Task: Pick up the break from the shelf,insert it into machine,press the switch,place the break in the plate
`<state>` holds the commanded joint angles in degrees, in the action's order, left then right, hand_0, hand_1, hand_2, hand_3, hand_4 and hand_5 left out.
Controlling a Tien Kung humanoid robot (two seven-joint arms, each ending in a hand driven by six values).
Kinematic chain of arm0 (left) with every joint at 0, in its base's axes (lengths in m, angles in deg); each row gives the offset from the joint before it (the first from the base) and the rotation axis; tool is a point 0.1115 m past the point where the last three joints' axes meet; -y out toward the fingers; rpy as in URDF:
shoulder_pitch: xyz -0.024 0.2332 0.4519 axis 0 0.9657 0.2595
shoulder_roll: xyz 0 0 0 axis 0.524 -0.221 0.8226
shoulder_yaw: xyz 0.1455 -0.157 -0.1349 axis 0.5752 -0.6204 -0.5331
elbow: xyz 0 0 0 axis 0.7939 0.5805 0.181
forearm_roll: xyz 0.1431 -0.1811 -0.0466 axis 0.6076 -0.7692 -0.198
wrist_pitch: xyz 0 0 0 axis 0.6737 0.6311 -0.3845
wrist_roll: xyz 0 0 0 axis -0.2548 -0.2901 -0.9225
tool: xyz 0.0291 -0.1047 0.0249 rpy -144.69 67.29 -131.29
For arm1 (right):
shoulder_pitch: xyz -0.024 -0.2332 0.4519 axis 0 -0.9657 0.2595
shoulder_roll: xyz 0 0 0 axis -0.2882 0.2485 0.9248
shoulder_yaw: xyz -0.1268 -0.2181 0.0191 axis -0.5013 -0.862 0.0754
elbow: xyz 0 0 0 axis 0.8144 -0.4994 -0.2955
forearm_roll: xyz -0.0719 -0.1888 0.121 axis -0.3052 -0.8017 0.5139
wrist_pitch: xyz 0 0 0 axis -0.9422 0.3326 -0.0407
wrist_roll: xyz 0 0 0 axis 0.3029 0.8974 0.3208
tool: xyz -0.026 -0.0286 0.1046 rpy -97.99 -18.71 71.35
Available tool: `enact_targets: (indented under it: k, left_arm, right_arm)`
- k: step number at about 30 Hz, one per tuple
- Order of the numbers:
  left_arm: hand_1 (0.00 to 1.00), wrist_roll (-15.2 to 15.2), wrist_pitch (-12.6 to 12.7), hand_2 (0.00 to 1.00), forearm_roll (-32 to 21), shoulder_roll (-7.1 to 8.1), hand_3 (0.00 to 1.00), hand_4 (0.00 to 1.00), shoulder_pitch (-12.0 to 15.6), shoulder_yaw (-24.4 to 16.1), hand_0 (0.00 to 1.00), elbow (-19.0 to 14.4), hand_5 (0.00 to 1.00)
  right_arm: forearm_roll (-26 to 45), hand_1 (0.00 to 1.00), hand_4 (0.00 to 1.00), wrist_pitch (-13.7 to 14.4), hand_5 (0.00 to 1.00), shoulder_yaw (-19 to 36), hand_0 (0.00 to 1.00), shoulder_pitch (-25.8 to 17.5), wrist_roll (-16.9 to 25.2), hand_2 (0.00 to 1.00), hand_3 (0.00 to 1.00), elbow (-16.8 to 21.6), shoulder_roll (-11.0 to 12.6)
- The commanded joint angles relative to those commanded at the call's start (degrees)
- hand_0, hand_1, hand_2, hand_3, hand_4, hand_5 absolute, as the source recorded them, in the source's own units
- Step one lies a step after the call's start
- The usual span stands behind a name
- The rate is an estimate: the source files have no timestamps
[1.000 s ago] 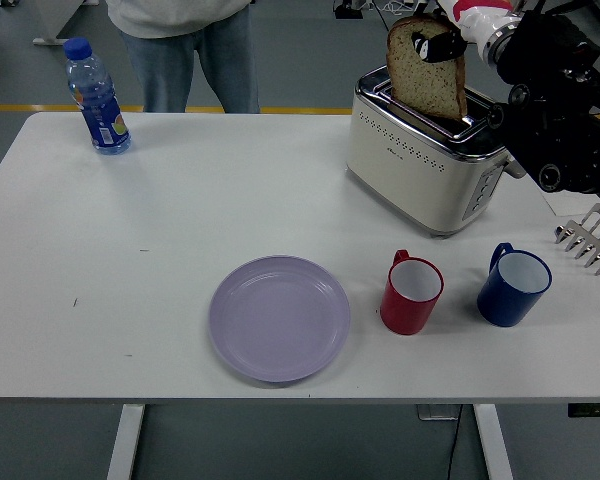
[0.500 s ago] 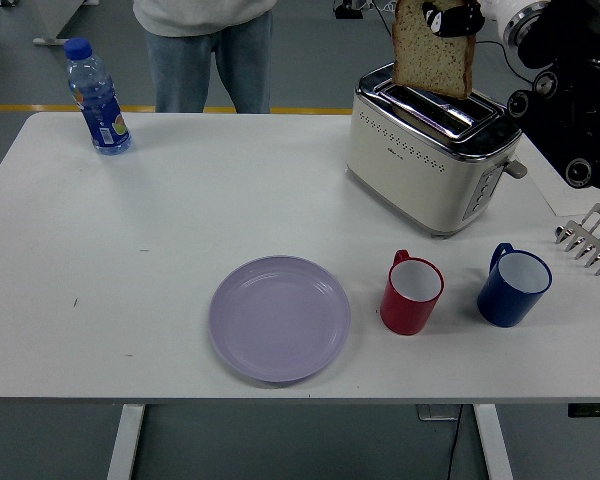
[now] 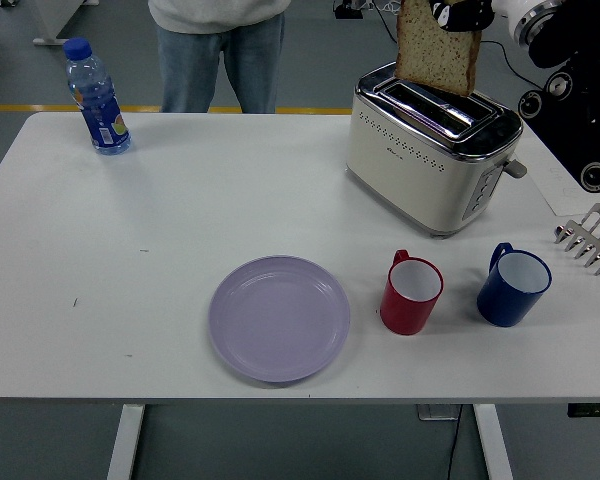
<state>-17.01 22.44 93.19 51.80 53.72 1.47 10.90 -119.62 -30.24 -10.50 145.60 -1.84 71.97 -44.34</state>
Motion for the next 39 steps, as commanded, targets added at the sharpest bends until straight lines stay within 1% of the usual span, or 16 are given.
enact_targets:
  k: [5,10,12,14,15,19,23,31,34,39]
  left_arm:
    - [0.719,0.0,0.0,0.697,0.0,-0.02,0.569,0.301,0.0,0.0,0.694,0.0,0.813]
    - [0.719,0.0,0.0,0.697,0.2,-0.08,0.570,0.301,0.0,-0.2,0.694,0.0,0.813]
    - [0.719,0.1,0.0,0.697,0.2,-0.08,0.570,0.301,0.0,-0.2,0.694,0.0,0.813]
    - [0.719,0.1,0.0,0.697,0.2,-0.09,0.570,0.301,0.0,-0.1,0.694,0.0,0.813]
    - [0.718,0.1,0.0,0.697,0.2,-0.09,0.569,0.300,0.0,-0.1,0.694,0.0,0.814]
    - [0.718,0.1,0.0,0.697,0.0,-0.12,0.569,0.300,0.0,0.0,0.694,0.0,0.814]
    - [0.720,0.0,0.0,0.697,-0.1,-0.16,0.569,0.299,0.0,0.1,0.694,0.0,0.815]
    - [0.717,0.1,0.0,0.697,-0.1,-0.27,0.569,0.298,0.1,0.2,0.694,0.0,0.814]
    - [0.717,0.1,0.0,0.696,-0.1,-0.30,0.570,0.299,0.1,0.2,0.694,0.0,0.815]
    - [0.716,0.1,0.0,0.696,-0.1,-0.46,0.568,0.298,0.3,0.4,0.694,0.0,0.815]
  right_arm:
    - [0.6,0.283,0.511,0.3,0.121,0.3,0.190,-0.5,-0.5,0.387,0.472,2.2,0.6]
    - [1.9,0.283,0.508,1.2,0.117,0.6,0.190,-1.4,-2.6,0.387,0.471,5.5,1.0]
    - [2.1,0.283,0.508,1.2,0.117,0.6,0.190,-1.5,-2.9,0.387,0.471,5.9,1.1]
    - [2.8,0.283,0.508,1.3,0.117,0.9,0.190,-2.1,-3.9,0.387,0.471,7.9,1.5]
    - [3.0,0.282,0.504,1.3,0.113,1.0,0.189,-2.2,-4.1,0.386,0.471,8.3,1.6]
    - [4.5,0.282,0.504,1.2,0.113,1.5,0.189,-3.2,-5.5,0.386,0.471,10.9,2.1]
    - [4.9,0.279,0.503,0.8,0.111,1.9,0.186,-3.8,-6.2,0.385,0.469,12.5,2.3]
    - [5.2,0.278,0.501,0.1,0.108,2.7,0.186,-5.7,-7.4,0.384,0.470,16.8,3.8]
    - [5.3,0.275,0.499,0.1,0.105,2.8,0.183,-6.0,-7.5,0.383,0.468,17.4,4.1]
    - [5.6,0.273,0.498,-0.2,0.102,3.1,0.182,-7.2,-8.3,0.383,0.467,19.6,4.8]
